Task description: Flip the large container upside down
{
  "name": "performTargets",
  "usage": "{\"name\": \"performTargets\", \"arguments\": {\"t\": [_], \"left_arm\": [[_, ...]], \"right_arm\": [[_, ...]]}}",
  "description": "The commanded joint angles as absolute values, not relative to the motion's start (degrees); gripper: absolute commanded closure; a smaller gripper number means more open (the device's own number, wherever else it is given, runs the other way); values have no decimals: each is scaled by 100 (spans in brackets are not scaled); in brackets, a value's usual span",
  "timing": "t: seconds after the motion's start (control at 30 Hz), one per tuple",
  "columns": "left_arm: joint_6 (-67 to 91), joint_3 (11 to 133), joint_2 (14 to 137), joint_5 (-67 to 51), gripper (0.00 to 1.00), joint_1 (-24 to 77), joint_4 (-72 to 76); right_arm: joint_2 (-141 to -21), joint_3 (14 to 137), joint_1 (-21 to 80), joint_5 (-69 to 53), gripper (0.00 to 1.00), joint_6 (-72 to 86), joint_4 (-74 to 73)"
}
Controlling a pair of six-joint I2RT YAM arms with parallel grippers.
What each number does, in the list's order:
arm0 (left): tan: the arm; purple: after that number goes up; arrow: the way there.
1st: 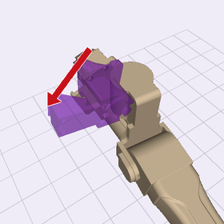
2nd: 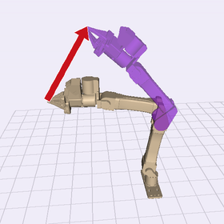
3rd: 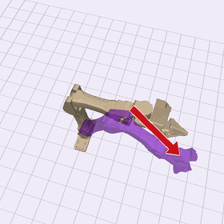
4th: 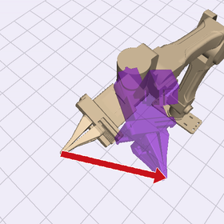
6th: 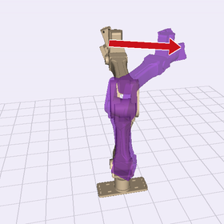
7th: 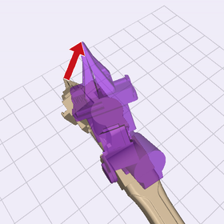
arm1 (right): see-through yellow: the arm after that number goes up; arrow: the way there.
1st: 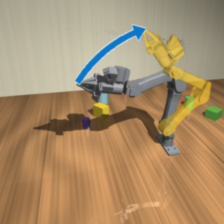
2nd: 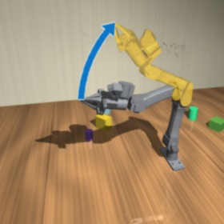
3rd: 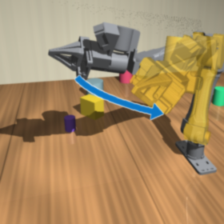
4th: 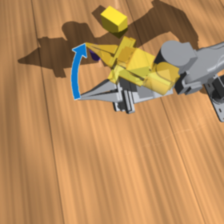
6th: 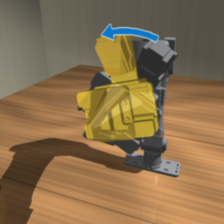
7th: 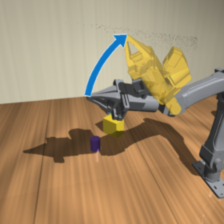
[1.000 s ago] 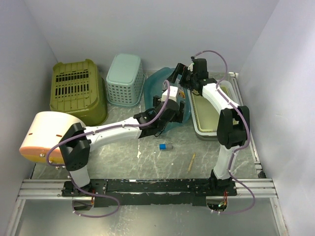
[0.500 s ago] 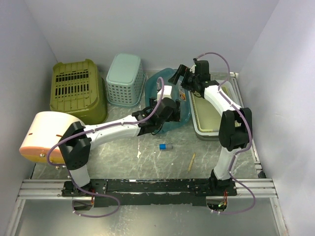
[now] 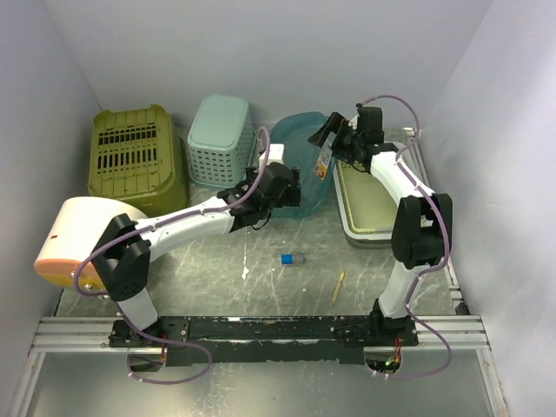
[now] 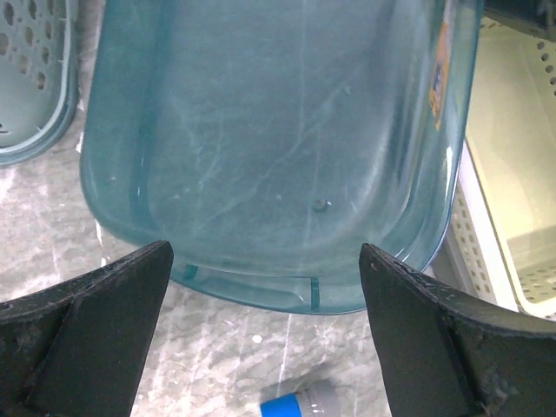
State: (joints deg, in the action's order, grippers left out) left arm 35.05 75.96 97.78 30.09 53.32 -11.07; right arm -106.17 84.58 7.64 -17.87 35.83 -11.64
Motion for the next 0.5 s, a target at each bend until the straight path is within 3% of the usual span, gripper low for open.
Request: {"name": "performTargets", "arguments": {"t": [0.0, 0.17, 0.47], "left_arm": [[3239, 7814, 9881, 3493, 1, 4903, -1296], [3288, 8520, 10377, 3606, 0, 4716, -1721], [3059, 8417, 10050, 2953, 1, 4542, -1361]], "right_arm": [[-10406, 8444, 686, -1991, 0, 3008, -1726], [-10598, 8905, 686, -1683, 0, 3014, -2430], [-10999, 9678, 835, -225, 0, 2750, -3399]]}}
